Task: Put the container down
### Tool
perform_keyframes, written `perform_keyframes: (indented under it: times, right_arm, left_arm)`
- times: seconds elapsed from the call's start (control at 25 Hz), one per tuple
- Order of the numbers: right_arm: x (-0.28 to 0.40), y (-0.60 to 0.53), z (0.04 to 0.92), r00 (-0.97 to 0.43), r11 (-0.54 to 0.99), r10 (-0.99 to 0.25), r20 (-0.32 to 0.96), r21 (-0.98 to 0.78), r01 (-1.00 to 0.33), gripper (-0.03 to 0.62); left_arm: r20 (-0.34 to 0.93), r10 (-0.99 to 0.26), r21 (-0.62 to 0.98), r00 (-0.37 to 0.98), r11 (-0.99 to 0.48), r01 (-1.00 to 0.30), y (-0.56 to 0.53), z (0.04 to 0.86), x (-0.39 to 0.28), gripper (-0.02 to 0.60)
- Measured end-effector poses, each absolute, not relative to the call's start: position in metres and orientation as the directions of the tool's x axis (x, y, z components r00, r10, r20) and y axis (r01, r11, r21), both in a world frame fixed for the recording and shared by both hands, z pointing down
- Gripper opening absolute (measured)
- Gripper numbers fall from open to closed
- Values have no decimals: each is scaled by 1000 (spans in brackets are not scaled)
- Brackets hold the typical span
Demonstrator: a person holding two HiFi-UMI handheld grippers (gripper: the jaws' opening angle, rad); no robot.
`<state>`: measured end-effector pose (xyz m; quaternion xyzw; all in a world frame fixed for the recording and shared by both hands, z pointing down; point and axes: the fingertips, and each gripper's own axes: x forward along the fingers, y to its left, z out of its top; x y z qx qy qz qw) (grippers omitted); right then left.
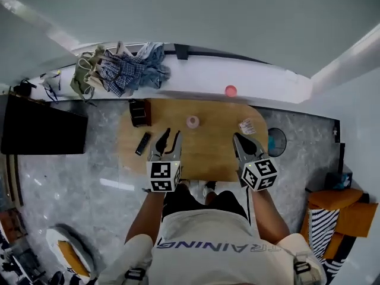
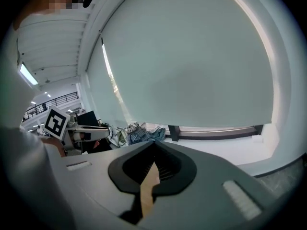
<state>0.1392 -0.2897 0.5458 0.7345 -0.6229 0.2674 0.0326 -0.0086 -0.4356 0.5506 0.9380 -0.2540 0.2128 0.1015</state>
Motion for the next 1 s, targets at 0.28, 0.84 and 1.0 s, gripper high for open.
perform_keyframes:
  times: [0.28,0.84,1.0]
  right_arm:
    - [151,-282,489,54,-151,-930,364,-242,-958,17]
    - [173,-299,367,53,-76,-987,152,-152,-985,15]
    - [173,-298,349,66,-79,-989,129,-104,-991,15]
  left_arm:
    - [358,-513,53,780,-823,-566,-411,474,-22,58]
    - [168,-594,60,787,-790,-610,-402,357,-23,2]
    - [149,-585,62,797,-799,-598,-404,347,-18,2]
